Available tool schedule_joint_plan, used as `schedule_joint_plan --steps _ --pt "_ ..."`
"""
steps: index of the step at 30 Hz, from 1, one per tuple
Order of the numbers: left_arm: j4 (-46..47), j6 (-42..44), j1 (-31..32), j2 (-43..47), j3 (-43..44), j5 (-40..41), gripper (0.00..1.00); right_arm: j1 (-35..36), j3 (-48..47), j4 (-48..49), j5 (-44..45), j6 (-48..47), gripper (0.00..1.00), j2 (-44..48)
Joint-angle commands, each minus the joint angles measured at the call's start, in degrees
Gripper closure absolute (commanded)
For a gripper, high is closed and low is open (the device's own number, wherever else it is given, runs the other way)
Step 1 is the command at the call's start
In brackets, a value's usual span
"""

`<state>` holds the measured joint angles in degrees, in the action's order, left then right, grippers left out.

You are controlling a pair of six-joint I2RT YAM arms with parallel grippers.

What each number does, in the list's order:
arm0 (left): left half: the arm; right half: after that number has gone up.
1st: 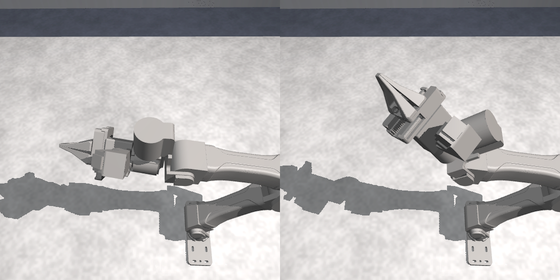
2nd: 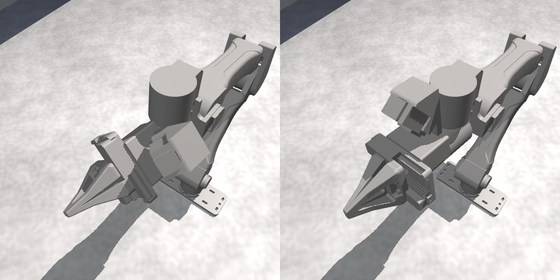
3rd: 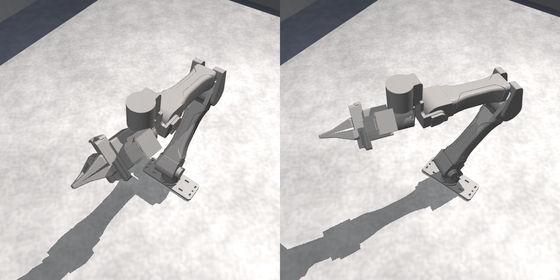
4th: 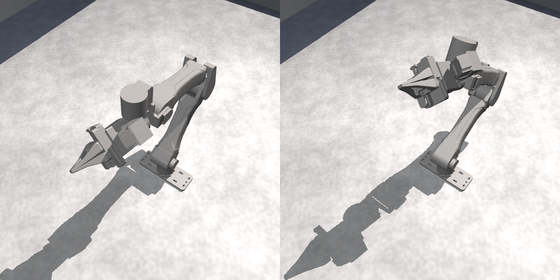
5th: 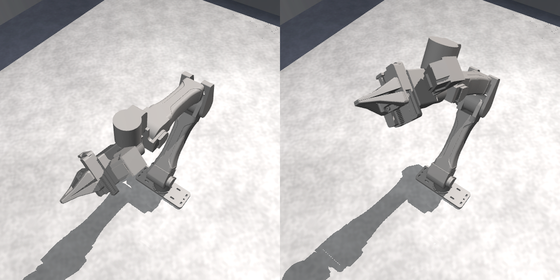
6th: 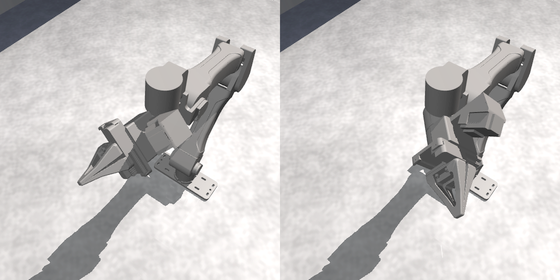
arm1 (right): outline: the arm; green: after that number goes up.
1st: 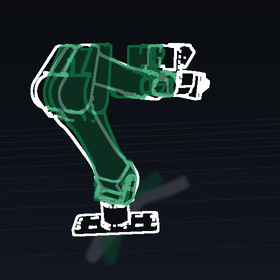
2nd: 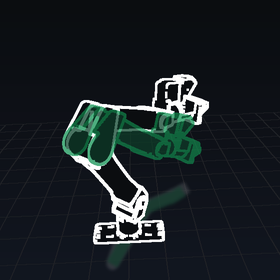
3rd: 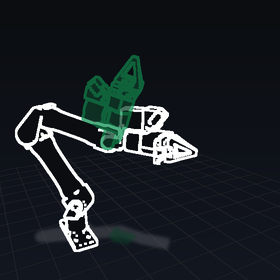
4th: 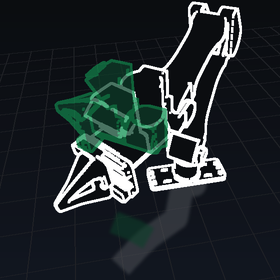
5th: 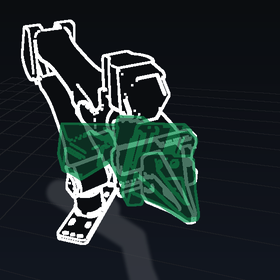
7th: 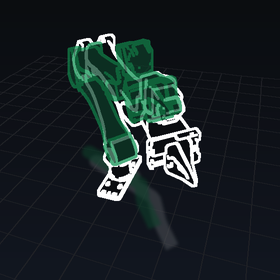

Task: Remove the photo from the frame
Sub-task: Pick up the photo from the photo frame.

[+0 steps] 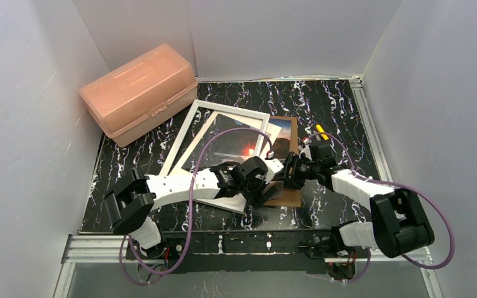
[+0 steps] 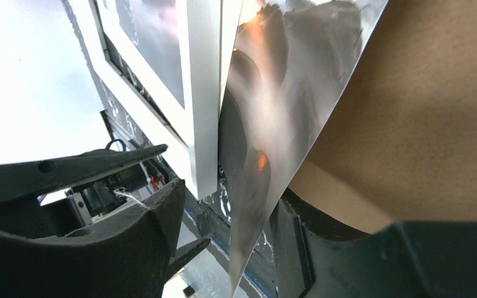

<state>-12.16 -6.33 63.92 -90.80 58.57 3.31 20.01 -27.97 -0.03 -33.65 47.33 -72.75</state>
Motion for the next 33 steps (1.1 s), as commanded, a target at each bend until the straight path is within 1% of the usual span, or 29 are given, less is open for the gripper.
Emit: schedule_joint_plan --steps 1,4,7,9,11,13,15,16,19,22,27,30,33 --pt "0.4 -1.3 -0.2 0.9 0.8 3.2 0.21 0.3 -4.0 -2.1 2.2 -3.7 0.42 -3.0" --pt "-1.8 -3.2 -0.3 1.4 1.7 6.1 0.21 0.3 -6.5 -5.2 6.1 -6.5 0.44 -4.7" --pt "-3.8 -5.5 -0.5 2.7 2.0 8.4 0.22 0.3 -8.3 -5.9 9.2 -8.0 0.48 -5.9" --pt "-4.0 -7.1 -0.8 4.6 1.1 9.3 0.22 0.3 -9.6 -6.1 10.4 -8.7 0.52 -7.1" --pt "-4.2 -8.8 -1.7 6.8 -0.2 9.7 0.22 0.4 -10.7 -6.3 11.1 -9.3 0.58 -8.3" --pt "-4.9 -10.6 -3.3 9.0 -1.4 9.3 0.22 0.3 -12.0 -7.5 12.1 -10.3 0.7 -8.9" --pt "-5.6 -12.4 -5.5 11.9 -2.7 8.0 0.22 0.3 -13.4 -9.9 13.5 -11.7 0.91 -8.9" --pt "-5.9 -13.3 -6.7 12.9 -3.5 7.3 0.22 0.4 -14.1 -11.3 14.4 -12.3 0.99 -8.4" --pt "-7.2 -15.3 -11.2 15.6 -5.0 5.0 0.22 0.3 -16.8 -16.5 17.7 -14.3 0.99 -6.3" --pt "-7.6 -15.8 -13.5 17.1 -5.9 3.6 0.22 0.2 -19.7 -22.0 21.7 -15.8 0.99 -2.7" --pt "-12.0 -18.0 -15.7 16.3 -4.5 7.8 0.22 -0.2 -25.7 -31.1 29.1 -18.1 0.99 2.6" --pt "-12.9 -19.4 -18.5 16.9 -4.3 7.0 0.22 -0.4 -30.4 -37.2 35.8 -19.1 0.99 4.7" --pt "-13.9 -20.4 -21.5 18.0 -4.0 7.7 0.22 -0.4 -35.2 -41.4 42.2 -19.5 0.99 6.7"
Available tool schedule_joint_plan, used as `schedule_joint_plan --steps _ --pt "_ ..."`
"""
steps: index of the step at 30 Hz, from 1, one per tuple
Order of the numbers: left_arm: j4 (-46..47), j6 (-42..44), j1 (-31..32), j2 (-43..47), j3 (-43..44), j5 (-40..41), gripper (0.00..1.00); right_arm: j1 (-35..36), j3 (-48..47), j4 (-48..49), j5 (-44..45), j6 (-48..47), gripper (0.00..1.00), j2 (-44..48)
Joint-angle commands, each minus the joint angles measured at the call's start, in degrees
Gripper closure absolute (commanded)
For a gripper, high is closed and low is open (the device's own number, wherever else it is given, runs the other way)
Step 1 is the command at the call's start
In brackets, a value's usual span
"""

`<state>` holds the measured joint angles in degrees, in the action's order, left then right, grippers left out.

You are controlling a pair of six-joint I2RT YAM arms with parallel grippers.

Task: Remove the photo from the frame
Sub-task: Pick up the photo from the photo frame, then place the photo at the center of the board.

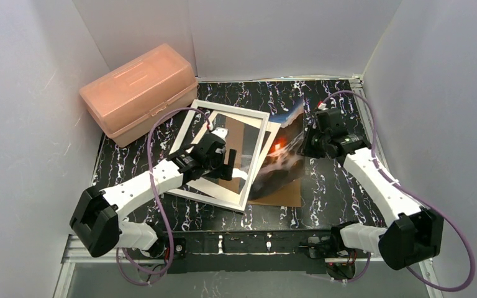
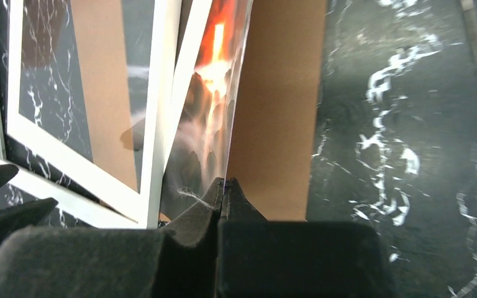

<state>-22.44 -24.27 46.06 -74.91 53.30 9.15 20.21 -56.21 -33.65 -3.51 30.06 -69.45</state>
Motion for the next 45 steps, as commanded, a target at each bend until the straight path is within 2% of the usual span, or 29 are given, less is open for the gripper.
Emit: schedule_joint_plan --steps 1,5,10,19,22,27,29,30,32,33,34,37,40,45 --pt "-4.2 -2.7 -4.8 2.3 1.6 2.1 0.22 -0.6 -8.6 -8.6 14.1 -2.3 0.99 4.1" --pt "-5.5 -3.4 -10.3 2.3 2.7 2.1 0.22 -0.6 -15.0 -11.2 24.9 -3.0 0.99 5.2" --pt "-5.0 -3.7 -15.9 1.5 3.7 0.7 0.21 -0.6 -21.2 -12.9 38.9 -6.7 0.99 1.8" --pt "-5.4 -4.1 -21.5 -0.4 5.0 3.5 0.19 -1.3 -20.0 -9.6 52.0 -17.8 0.99 -5.6" --pt "-3.3 -4.9 -23.4 1.4 3.8 3.5 0.18 -2.7 -16.1 -2.8 52.0 -22.0 0.99 -3.9" --pt "-3.4 -5.0 -25.8 0.9 4.2 3.3 0.16 -4.7 -5.6 15.2 52.7 -35.0 0.99 1.2" --pt "-4.2 -5.0 -27.2 0.0 4.9 2.3 0.16 -6.8 -5.9 16.6 52.5 -35.3 0.99 -0.7" --pt "-4.3 -5.0 -28.0 -0.2 5.1 1.2 0.16 -7.5 -7.3 16.5 53.1 -35.3 0.85 -2.3" --pt "-4.5 -4.7 -30.0 -0.6 5.5 -1.2 0.16 -7.9 -10.2 15.7 57.0 -35.1 0.32 -5.4" --pt "-4.6 -4.3 -30.6 -0.7 5.9 -2.0 0.16 -7.9 -12.3 14.1 57.6 -35.0 0.12 -6.7" --pt "-5.1 -3.7 -31.2 -1.0 6.5 -2.3 0.16 -7.9 -14.1 12.4 57.4 -34.5 0.03 -7.5" --pt "-7.1 -1.7 -32.6 -2.4 8.5 -2.5 0.15 -7.9 -18.1 7.2 51.2 -29.9 0.01 -7.7" --pt "-7.0 -0.3 -34.7 -3.6 9.6 -5.6 0.13 -7.8 -19.6 2.1 38.3 -20.5 0.01 -6.1" --pt "-7.8 3.8 -37.4 -7.2 12.1 -11.7 0.11 -7.0 -10.3 3.5 11.7 -9.3 0.01 -0.4"
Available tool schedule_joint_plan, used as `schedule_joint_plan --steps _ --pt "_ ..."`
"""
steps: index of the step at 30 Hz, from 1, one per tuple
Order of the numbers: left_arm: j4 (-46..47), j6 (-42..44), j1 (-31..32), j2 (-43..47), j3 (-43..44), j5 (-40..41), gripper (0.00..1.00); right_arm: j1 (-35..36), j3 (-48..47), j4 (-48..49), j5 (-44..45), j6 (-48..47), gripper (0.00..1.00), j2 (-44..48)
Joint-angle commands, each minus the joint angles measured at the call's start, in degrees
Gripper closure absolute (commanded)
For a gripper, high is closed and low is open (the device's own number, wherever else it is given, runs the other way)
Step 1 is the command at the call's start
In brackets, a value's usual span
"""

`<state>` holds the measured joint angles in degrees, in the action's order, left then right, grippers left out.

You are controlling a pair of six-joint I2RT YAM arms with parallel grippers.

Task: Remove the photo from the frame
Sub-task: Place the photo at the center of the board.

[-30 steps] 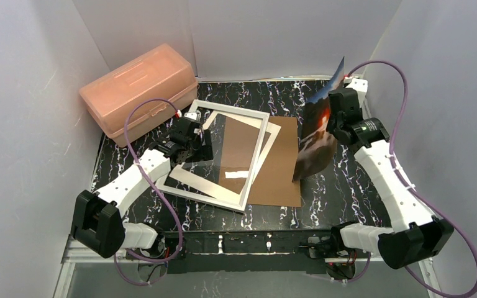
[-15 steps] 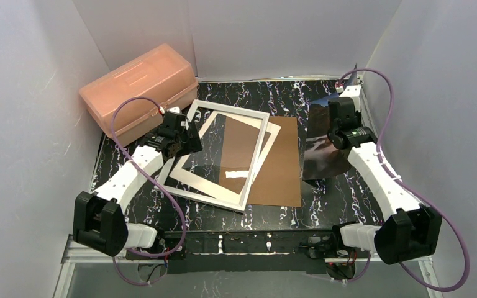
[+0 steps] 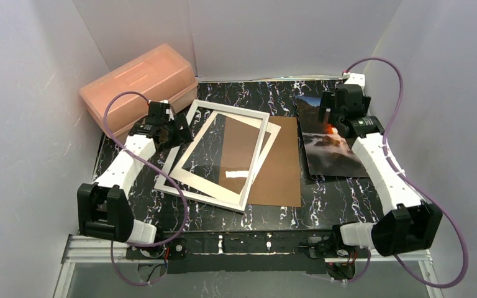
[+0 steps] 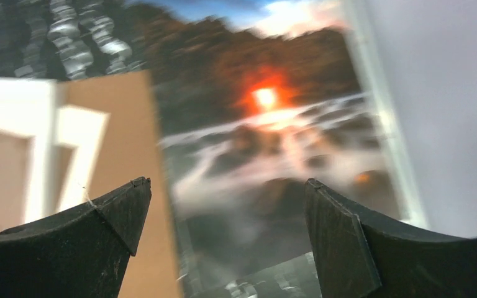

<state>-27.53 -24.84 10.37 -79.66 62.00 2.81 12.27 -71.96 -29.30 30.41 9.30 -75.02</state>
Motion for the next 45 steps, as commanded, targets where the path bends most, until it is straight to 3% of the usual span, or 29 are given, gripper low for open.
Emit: schedule_joint_plan --steps 1,7,11,19,28,32,37,45 --pt "-2.8 5.6 -1.7 -3.3 3.8 -5.6 0.1 1.1 8.4 0.4 -25.6 13.1 0.01 6.5" --pt "-4.0 13.6 -2.1 -12.9 8.4 -8.2 0.09 1.3 21.5 4.9 -33.2 14.4 0.01 12.3" --pt "-0.3 11.8 -2.4 -16.0 6.1 -9.1 0.09 1.3 25.8 5.7 -37.7 13.7 0.01 12.7" --pt "4.8 12.4 -2.4 -13.7 1.9 1.2 0.07 1.3 34.9 11.2 -40.5 18.4 0.01 12.7" --pt "5.3 12.9 -2.9 -15.3 2.9 2.0 0.08 1.4 34.6 12.5 -38.6 17.8 0.01 10.0" --pt "8.1 15.5 -2.9 -11.3 0.4 -0.5 0.09 1.5 34.1 12.2 -38.9 17.1 0.01 9.2" --pt "8.7 20.3 -2.9 -12.8 -0.8 -2.6 0.09 1.5 34.2 13.4 -38.6 16.8 0.01 9.6" --pt "10.4 23.3 -3.0 -13.1 -3.3 1.8 0.08 1.5 33.6 14.5 -38.4 15.6 0.01 6.1"
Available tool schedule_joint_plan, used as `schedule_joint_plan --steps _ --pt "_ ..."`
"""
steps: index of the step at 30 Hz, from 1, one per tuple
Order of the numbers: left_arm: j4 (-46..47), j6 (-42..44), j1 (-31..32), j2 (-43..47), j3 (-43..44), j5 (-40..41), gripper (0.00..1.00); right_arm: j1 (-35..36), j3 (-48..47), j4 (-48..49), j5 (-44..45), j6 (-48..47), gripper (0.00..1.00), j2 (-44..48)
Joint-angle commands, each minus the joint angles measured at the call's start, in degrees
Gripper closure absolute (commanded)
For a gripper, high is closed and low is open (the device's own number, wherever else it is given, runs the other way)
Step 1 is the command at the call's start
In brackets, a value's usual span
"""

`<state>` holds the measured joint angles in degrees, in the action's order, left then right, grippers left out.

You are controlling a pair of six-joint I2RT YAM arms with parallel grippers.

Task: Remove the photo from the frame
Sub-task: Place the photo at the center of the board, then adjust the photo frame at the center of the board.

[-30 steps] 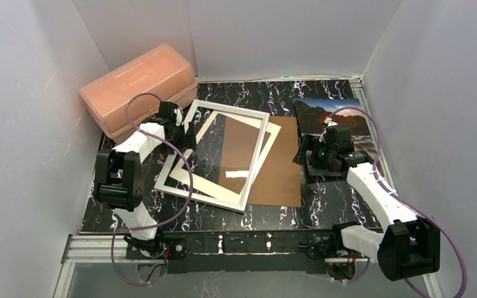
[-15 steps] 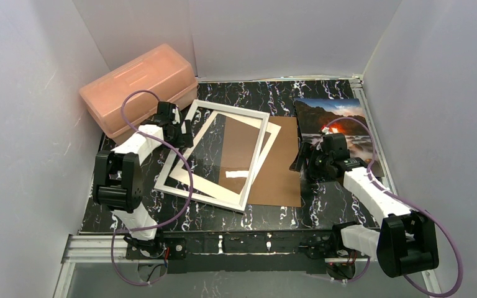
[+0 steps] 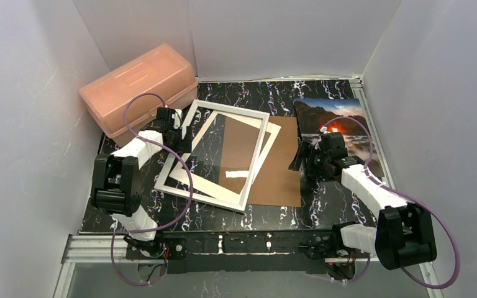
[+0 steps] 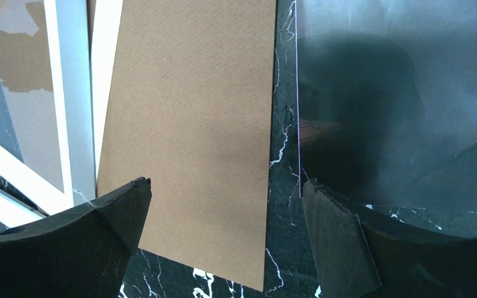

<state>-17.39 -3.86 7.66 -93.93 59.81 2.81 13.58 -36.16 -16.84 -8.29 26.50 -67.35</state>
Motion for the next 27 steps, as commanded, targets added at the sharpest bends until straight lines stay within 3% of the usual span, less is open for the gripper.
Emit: schedule_joint_plan --steps 1,9,16,27 --pt "-0.1 2.2 -0.3 0.5 -0.8 1.7 0.08 0.2 -2.2 2.2 0.6 -1.8 0.01 -2.0" --pt "-0.1 -0.5 -0.3 -1.1 -1.4 -1.6 0.07 0.3 -3.1 3.1 4.5 -2.8 0.01 -5.6" --pt "-0.4 -1.3 -0.1 -2.9 -1.6 -10.5 0.1 0.3 -2.3 7.3 1.3 -1.6 0.01 -8.9" --pt "-1.1 -4.9 5.4 -3.4 -4.0 -16.2 0.11 0.4 -3.2 10.1 -2.5 -0.9 0.01 -12.3"
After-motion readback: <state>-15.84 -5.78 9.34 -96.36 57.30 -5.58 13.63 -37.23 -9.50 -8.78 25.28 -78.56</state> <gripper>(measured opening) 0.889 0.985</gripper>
